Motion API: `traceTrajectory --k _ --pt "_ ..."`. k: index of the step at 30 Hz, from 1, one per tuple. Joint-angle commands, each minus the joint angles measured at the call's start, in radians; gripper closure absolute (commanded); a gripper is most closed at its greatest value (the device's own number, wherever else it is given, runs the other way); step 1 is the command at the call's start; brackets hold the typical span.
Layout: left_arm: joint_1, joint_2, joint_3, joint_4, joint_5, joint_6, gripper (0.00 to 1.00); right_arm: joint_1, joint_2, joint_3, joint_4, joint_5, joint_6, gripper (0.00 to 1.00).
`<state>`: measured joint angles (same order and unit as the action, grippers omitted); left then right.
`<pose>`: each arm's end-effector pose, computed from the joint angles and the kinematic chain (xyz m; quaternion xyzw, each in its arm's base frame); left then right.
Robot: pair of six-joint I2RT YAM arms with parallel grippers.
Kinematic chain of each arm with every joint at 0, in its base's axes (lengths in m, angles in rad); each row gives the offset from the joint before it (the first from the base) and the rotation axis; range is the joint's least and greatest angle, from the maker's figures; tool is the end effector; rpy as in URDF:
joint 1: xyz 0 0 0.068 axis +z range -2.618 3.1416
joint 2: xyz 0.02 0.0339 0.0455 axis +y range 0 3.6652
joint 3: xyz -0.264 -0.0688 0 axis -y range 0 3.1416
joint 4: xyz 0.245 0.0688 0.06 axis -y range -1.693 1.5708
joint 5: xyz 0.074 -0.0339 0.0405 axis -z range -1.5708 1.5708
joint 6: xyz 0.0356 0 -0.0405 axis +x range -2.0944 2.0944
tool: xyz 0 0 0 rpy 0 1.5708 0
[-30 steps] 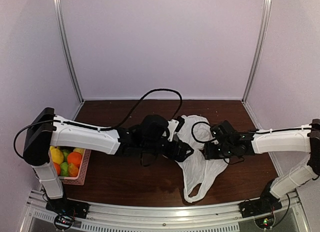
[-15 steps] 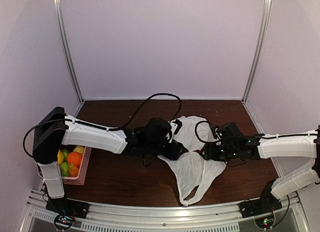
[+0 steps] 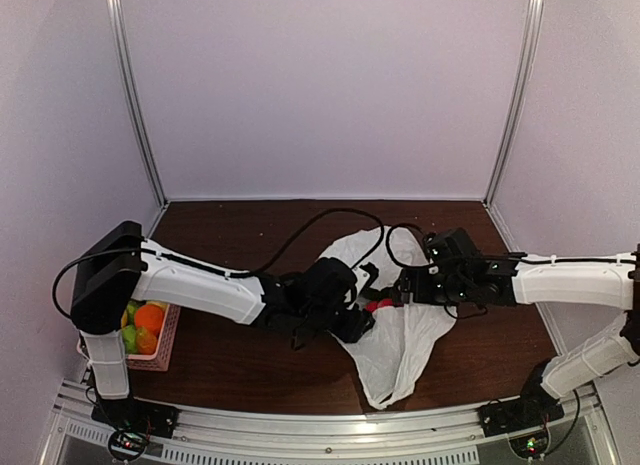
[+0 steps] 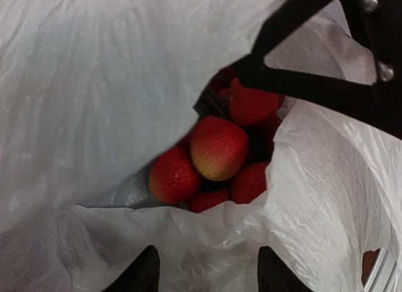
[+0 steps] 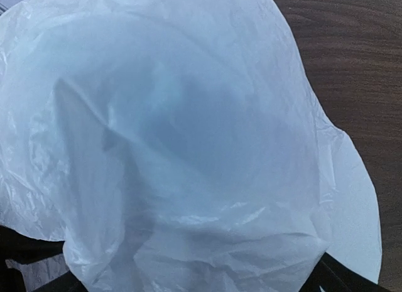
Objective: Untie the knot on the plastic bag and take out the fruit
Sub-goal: Adjust the bag opening on the takeout bag.
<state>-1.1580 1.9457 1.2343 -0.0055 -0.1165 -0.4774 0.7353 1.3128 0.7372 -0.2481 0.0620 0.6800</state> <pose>0.1738 -0.3866 0.1728 0.2806 0.8646 -0.2654 0.3214 0.1982 0.1763 0.2054 -0.0144 0.9305 0.2152 0.2959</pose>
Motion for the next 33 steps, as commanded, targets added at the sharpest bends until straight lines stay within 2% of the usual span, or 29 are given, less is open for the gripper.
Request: traceTrajectory --k 1,4,6,13,18,22,27,33 --pt "-0.059 0.021 -0.003 0.012 -0.016 0.089 0.46 0.000 0.034 0.027 -0.026 0.096 0.018 0.06" --pt "-0.082 0.018 -0.021 0.010 -0.028 0.109 0.46 -0.005 0.051 0.031 -0.013 0.123 0.037 0.05" --pt "-0.095 0.015 -0.026 0.010 -0.036 0.120 0.46 -0.005 0.061 0.028 0.006 0.108 0.038 0.11" --pt "-0.091 -0.015 0.005 -0.019 -0.081 0.069 0.44 -0.005 0.072 -0.025 0.112 -0.023 0.018 0.47" --pt "-0.030 -0.042 0.029 -0.002 -0.024 -0.040 0.42 -0.006 0.040 -0.082 0.219 -0.153 0.024 0.72" --pt "0.029 -0.048 0.007 0.077 0.036 -0.108 0.43 -0.005 0.026 -0.105 0.276 -0.239 0.024 0.83" --pt "0.067 -0.043 0.016 0.096 0.026 -0.116 0.43 0.002 0.008 -0.127 0.299 -0.312 -0.028 0.85" --pt "0.106 -0.017 0.051 0.121 0.006 -0.078 0.43 0.015 -0.017 -0.143 0.256 -0.323 -0.092 0.84"
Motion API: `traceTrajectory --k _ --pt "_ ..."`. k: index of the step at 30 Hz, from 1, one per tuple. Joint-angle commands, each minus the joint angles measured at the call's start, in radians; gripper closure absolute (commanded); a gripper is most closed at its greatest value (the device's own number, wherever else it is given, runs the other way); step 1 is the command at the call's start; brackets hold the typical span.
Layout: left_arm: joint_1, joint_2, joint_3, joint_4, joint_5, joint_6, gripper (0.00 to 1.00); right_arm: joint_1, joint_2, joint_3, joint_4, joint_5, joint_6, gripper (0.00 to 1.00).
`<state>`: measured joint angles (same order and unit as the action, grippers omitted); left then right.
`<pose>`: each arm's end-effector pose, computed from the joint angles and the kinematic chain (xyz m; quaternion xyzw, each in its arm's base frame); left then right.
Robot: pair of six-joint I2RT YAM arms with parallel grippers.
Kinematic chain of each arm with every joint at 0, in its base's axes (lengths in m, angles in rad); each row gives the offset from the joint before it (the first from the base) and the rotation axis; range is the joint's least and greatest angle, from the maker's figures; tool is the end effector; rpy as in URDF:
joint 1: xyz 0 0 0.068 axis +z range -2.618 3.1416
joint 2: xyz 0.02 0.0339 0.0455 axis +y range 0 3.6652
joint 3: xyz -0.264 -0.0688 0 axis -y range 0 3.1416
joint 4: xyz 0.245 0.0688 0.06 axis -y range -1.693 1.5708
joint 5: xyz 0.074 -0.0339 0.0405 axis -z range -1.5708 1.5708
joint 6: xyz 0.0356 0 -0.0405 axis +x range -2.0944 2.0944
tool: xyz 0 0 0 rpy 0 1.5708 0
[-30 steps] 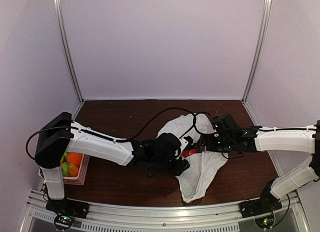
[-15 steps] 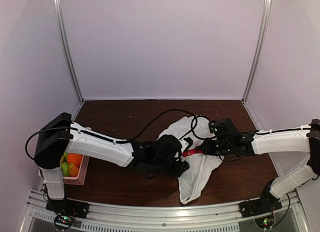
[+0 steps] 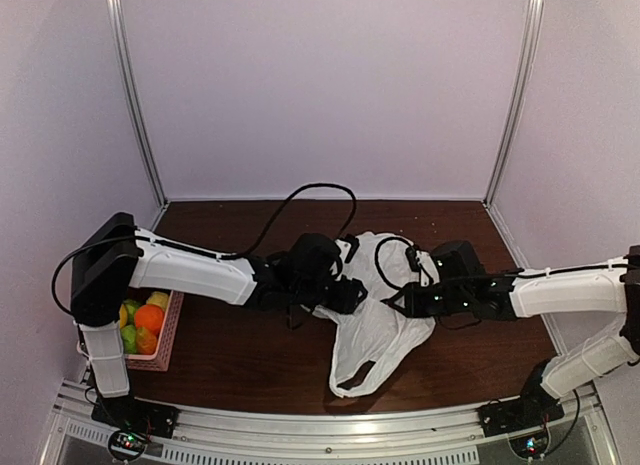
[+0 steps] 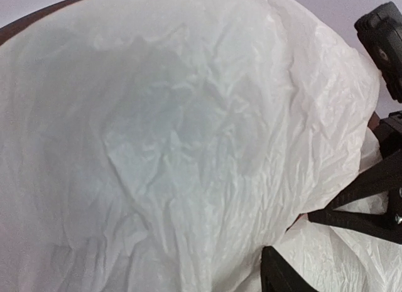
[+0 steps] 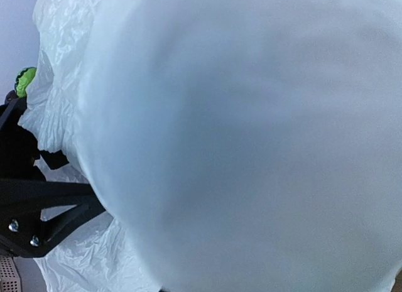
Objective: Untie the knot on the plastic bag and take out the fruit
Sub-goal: Adjust the bag opening on the takeout bag.
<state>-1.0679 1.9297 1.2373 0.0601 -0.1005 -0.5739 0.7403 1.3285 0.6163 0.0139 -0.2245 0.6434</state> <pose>0.2094 -0.3732 0.1858 0.1958 0.8693 -0.3000 0.3406 0.1900 0.1843 0.1852 -0.0909 0.8973 0.3460 0.2586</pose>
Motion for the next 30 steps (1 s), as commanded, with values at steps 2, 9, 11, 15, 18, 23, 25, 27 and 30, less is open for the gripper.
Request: traceTrajectory --k 2,9,11,15,18,23,25,27,30 --pt "0.018 0.018 0.090 0.035 -0.030 0.050 0.42 0.011 -0.049 -0.027 -0.008 -0.040 -0.059 0.82" --pt "0.024 0.029 0.141 0.040 -0.031 0.079 0.43 0.013 -0.086 0.034 -0.107 0.100 -0.084 0.29" --pt "0.024 0.025 0.143 0.051 -0.027 0.079 0.43 0.012 -0.082 0.089 -0.157 0.177 -0.115 0.20" --pt "0.032 0.031 0.143 0.081 0.002 0.073 0.43 0.013 -0.032 0.192 -0.259 0.325 -0.166 0.05" --pt "0.043 0.040 0.144 0.088 0.012 0.067 0.43 0.012 0.030 0.256 -0.288 0.369 -0.203 0.01" --pt "0.049 0.044 0.137 0.104 0.024 0.093 0.43 0.008 0.129 0.327 -0.272 0.405 -0.211 0.01" --pt "0.049 0.050 0.136 0.099 0.025 0.118 0.43 0.000 0.158 0.349 -0.272 0.429 -0.193 0.04" --pt "0.050 0.056 0.132 0.089 0.015 0.138 0.43 -0.013 0.175 0.360 -0.269 0.443 -0.169 0.17" --pt "0.051 0.075 0.131 0.066 -0.004 0.166 0.46 -0.030 0.179 0.356 -0.245 0.432 -0.147 0.47"
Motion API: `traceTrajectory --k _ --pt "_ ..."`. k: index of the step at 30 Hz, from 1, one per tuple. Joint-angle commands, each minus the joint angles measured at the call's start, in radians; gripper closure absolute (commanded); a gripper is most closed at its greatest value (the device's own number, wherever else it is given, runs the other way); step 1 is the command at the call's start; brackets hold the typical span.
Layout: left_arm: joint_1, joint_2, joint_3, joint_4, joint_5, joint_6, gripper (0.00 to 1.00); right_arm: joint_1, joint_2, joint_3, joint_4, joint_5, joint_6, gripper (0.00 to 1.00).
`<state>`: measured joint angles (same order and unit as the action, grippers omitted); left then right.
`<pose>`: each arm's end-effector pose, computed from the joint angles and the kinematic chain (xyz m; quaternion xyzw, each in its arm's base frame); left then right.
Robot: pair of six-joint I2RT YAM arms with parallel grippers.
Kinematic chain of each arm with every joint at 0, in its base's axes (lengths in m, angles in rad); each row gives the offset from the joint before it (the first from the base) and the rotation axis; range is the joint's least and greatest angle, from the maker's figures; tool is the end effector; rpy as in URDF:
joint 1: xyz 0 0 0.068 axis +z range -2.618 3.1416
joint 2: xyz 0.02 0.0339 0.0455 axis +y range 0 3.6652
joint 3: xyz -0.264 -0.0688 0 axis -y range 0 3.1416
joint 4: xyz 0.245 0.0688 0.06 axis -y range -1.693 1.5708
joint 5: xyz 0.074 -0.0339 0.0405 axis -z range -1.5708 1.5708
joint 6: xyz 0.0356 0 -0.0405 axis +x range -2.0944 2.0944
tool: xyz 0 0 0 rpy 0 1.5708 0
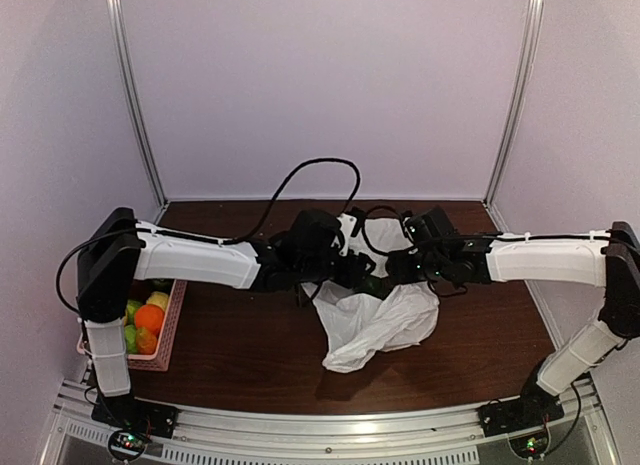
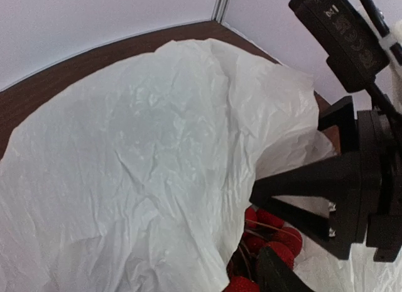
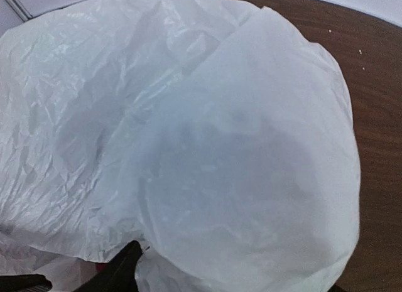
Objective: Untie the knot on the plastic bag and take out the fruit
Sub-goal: Adjust the bag opening on the takeout bag, then reach into the gripper of the takeout bag.
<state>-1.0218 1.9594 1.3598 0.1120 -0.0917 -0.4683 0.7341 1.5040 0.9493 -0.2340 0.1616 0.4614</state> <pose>0.2391 -0.3846 0.2178 0.2112 0.8299 -0.3203 0.4052 0.2408 0.2096 0.2215 -0.0948 0.9171 0.1521 0.3560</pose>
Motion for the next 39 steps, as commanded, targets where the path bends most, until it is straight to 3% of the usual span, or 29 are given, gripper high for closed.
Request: traceTrajectory --k 1,5,12,20,25,39 --pt "0.005 0.055 0.014 0.003 -0.019 0.064 0.47 -0.028 0.004 0.021 0.006 0.036 0.038 0.56" --pt "0.009 0.109 0.066 -0.031 -0.029 0.073 0.51 -0.031 0.003 0.017 0.008 0.011 0.036 0.71" --pt "0.035 0.192 0.139 -0.037 -0.026 0.045 0.55 -0.033 -0.009 -0.008 0.030 -0.027 0.058 0.74" --pt "0.047 0.271 0.211 -0.016 0.032 0.042 0.39 -0.033 0.031 0.000 0.053 -0.067 0.070 0.76" --pt "0.054 0.326 0.256 -0.056 0.016 0.034 0.36 -0.033 0.042 0.011 0.049 -0.074 0.070 0.76" --pt "0.062 0.298 0.249 -0.045 0.062 0.059 0.65 -0.037 0.055 0.017 0.048 -0.063 0.080 0.79"
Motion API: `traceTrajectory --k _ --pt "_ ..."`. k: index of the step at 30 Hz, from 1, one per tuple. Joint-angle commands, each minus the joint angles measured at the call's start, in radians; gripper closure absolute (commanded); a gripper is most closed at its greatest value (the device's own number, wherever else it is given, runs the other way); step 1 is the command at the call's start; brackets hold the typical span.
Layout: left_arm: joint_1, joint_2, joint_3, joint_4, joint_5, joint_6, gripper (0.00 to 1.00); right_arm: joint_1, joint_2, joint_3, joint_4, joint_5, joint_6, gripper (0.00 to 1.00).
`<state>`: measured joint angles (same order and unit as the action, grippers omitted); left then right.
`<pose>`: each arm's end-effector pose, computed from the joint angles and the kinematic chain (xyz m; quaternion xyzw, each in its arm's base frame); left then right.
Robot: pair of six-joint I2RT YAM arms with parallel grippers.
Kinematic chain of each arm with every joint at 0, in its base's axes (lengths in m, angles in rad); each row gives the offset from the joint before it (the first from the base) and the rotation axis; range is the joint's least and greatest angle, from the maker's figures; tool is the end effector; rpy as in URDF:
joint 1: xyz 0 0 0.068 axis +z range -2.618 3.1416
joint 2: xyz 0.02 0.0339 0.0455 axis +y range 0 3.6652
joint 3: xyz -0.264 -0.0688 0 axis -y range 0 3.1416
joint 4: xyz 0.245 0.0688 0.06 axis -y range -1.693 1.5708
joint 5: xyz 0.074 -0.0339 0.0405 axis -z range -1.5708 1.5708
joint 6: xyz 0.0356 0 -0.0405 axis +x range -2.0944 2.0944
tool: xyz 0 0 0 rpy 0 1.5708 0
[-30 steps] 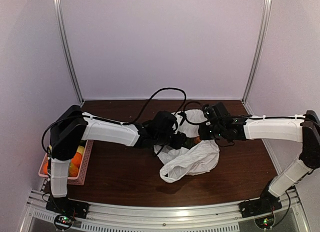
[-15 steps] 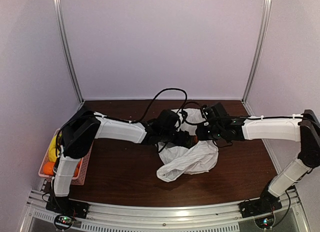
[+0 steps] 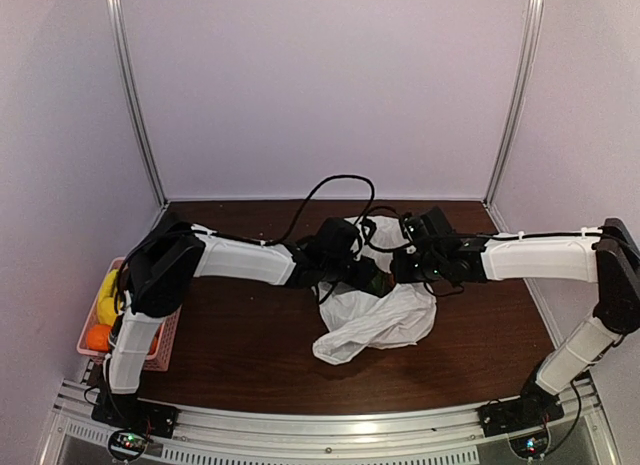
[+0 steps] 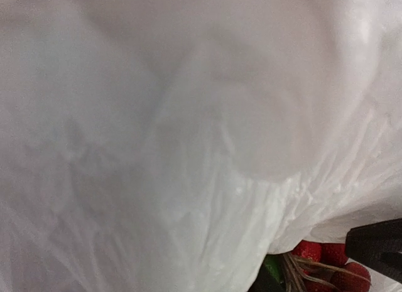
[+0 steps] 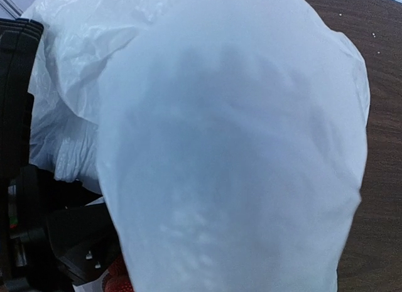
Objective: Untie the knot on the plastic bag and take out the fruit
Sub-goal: Reach into the gripper of the takeout bag.
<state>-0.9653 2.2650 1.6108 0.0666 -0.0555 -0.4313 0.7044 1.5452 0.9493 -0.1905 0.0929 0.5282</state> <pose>0.2925 -0.4190 0.1542 0.2199 0.8535 -0.2846 0.3771 0.2513 0.2092 0.2121 -0.0635 0.9211 0.1857 0.3364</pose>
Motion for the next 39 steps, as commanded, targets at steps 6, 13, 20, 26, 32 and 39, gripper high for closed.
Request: traceTrajectory --k 6,13,20,26,32,39 --pt "0.005 -0.088 -0.055 -0.004 -0.028 0.034 0.71 -0.010 0.008 0.020 -0.006 0.014 0.012 0.79" --pt "0.006 -0.145 -0.100 -0.003 -0.017 0.029 0.68 -0.017 -0.006 0.019 -0.021 0.023 0.005 0.78" --pt "0.005 -0.074 -0.041 0.022 0.055 0.011 0.47 -0.017 -0.001 0.013 -0.016 0.005 0.013 0.78" --pt "0.005 0.014 0.041 -0.043 0.039 0.008 0.43 -0.017 -0.002 0.013 -0.023 0.001 0.012 0.77" --pt "0.005 0.049 0.046 -0.045 0.035 -0.007 0.40 -0.017 -0.003 0.014 -0.026 0.001 0.014 0.77" --pt "0.005 0.096 0.077 -0.077 0.023 -0.002 0.28 -0.017 0.008 0.019 -0.021 -0.007 0.017 0.77"
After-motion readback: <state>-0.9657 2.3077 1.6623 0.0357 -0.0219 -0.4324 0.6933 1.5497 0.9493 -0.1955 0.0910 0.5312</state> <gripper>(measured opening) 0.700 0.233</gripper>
